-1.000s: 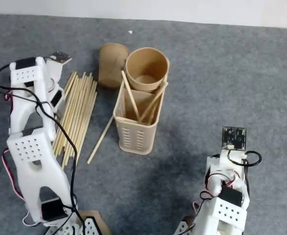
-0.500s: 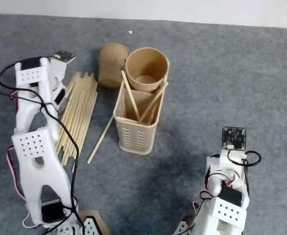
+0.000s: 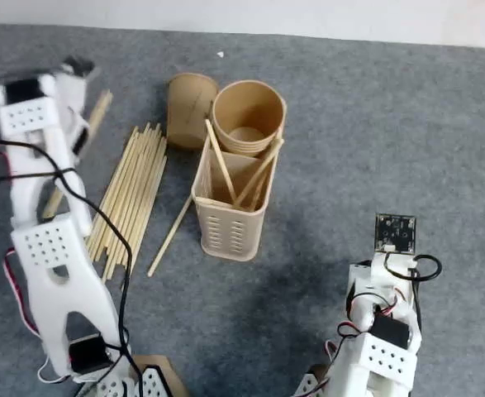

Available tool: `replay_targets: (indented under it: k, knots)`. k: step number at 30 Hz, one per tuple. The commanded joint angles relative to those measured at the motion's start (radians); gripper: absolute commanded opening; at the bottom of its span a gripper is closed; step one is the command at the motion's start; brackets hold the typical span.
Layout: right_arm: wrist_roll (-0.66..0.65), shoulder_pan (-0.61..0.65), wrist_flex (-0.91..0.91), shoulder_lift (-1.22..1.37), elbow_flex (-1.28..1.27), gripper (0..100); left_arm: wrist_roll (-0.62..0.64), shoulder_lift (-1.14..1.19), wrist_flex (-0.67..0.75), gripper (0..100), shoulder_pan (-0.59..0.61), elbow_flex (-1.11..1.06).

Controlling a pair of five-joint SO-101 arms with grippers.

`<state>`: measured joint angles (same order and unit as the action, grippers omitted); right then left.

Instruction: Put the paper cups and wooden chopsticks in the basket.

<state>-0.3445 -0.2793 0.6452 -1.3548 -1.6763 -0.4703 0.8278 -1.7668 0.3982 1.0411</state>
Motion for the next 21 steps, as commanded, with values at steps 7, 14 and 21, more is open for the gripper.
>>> replay_targets:
  k: [7,14,21]
  knots:
    - [-0.008,0.012,-0.018,-0.013,-0.031,26.0,0.097,-0.74,-0.014,0,-0.154,-0.36]
    - [-0.008,0.012,-0.018,-0.013,-0.031,26.0,0.209,-1.397,0.0,0,-0.501,-0.72]
    - [-0.008,0.012,-0.018,-0.013,-0.031,26.0,0.324,-1.635,0.408,0,-0.72,-1.02]
